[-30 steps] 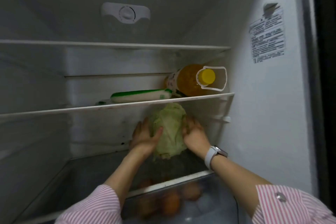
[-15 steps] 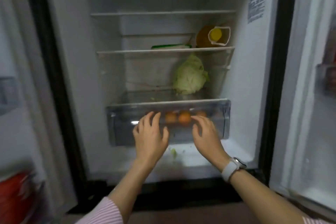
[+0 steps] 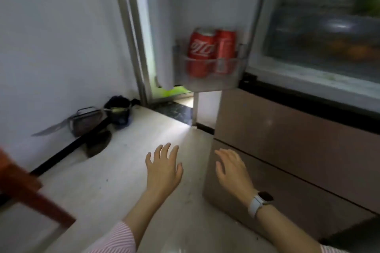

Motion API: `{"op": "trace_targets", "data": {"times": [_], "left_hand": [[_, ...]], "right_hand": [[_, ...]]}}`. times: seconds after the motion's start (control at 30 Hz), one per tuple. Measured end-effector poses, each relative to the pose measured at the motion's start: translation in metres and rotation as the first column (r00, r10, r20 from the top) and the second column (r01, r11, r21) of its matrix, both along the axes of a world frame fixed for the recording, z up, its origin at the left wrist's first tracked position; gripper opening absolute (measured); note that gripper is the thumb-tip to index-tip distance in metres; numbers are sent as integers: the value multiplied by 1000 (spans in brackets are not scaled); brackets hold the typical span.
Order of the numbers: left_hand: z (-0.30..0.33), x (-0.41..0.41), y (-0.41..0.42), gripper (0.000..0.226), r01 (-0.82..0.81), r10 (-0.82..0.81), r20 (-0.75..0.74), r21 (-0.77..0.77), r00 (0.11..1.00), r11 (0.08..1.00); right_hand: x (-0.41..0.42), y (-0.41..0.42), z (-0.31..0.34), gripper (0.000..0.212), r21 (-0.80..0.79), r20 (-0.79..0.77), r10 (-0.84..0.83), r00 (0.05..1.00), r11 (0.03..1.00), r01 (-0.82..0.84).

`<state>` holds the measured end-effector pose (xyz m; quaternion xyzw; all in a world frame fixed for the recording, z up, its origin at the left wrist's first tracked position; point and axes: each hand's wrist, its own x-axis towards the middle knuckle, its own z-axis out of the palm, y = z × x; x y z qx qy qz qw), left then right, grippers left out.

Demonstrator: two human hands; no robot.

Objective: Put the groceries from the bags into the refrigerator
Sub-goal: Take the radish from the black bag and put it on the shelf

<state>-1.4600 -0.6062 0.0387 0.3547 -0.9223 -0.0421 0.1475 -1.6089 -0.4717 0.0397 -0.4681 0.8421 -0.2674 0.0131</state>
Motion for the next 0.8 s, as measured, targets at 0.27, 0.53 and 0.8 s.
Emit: {"op": "trace_targets", "data": {"times": [0.27, 0.53, 0.8], "left_hand": [[-18, 336, -94, 50, -544, 544, 23, 62, 839, 837], [2, 605, -143, 49, -864, 865, -44, 46, 500, 502], [-17, 731, -207, 45, -949, 952, -50, 78, 303, 306]], "right_hand": [[275, -193, -32, 39, 59, -38, 524, 851, 851, -521], [544, -329, -20, 54, 15, 39, 861, 508, 507, -862], [692, -443, -19, 45, -55, 143, 951, 276, 286, -957]]}}
